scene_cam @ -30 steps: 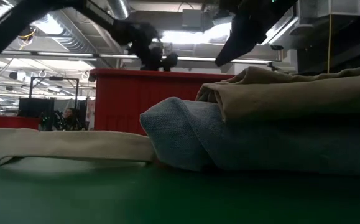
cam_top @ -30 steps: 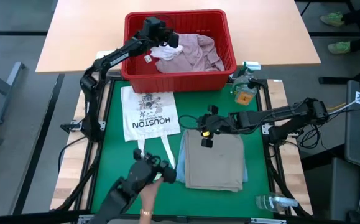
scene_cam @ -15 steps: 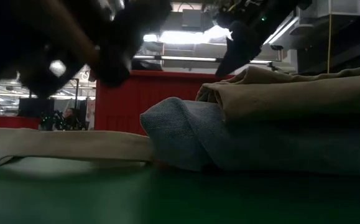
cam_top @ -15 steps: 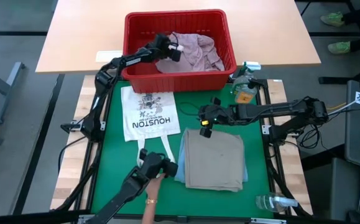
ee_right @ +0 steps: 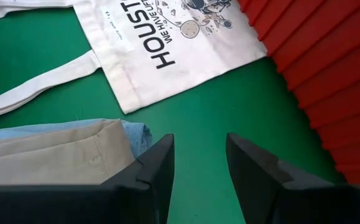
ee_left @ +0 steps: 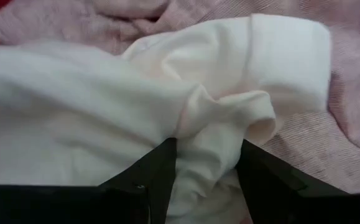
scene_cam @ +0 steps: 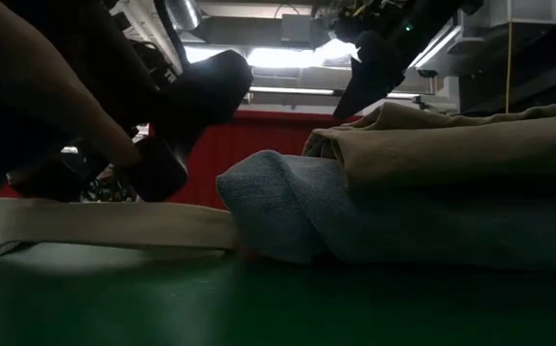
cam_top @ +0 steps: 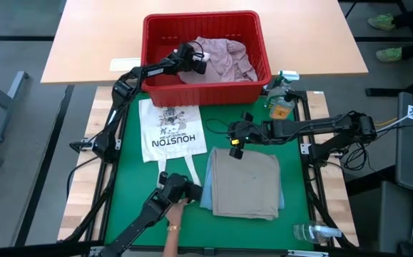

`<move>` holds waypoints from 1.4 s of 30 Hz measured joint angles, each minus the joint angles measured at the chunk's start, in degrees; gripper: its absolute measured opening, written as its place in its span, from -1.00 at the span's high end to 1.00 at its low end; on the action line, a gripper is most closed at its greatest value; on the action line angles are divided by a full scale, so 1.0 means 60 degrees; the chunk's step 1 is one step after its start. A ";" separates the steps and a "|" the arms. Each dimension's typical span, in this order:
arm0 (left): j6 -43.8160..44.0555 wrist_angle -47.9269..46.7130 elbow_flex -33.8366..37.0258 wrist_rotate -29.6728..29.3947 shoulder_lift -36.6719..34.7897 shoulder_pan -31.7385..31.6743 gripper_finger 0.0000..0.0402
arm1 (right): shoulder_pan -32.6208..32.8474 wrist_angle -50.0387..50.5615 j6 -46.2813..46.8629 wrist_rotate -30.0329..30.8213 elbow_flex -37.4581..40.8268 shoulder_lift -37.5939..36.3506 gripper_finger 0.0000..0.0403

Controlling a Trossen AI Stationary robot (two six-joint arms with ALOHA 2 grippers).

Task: Fold laundry
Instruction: Remove the white underwear from the red bin

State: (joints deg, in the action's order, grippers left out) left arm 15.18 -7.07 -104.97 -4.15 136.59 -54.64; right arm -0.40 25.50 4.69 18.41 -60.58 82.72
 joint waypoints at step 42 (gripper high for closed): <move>0.1277 0.1513 0.0000 0.2482 -0.0105 -0.0250 0.99 | 0.0000 0.0000 -0.0007 -0.0004 0.0007 0.0000 0.27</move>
State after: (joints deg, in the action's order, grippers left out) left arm 22.85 2.01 -104.97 10.74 135.96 -56.14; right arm -0.40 25.50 4.64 18.39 -60.53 82.72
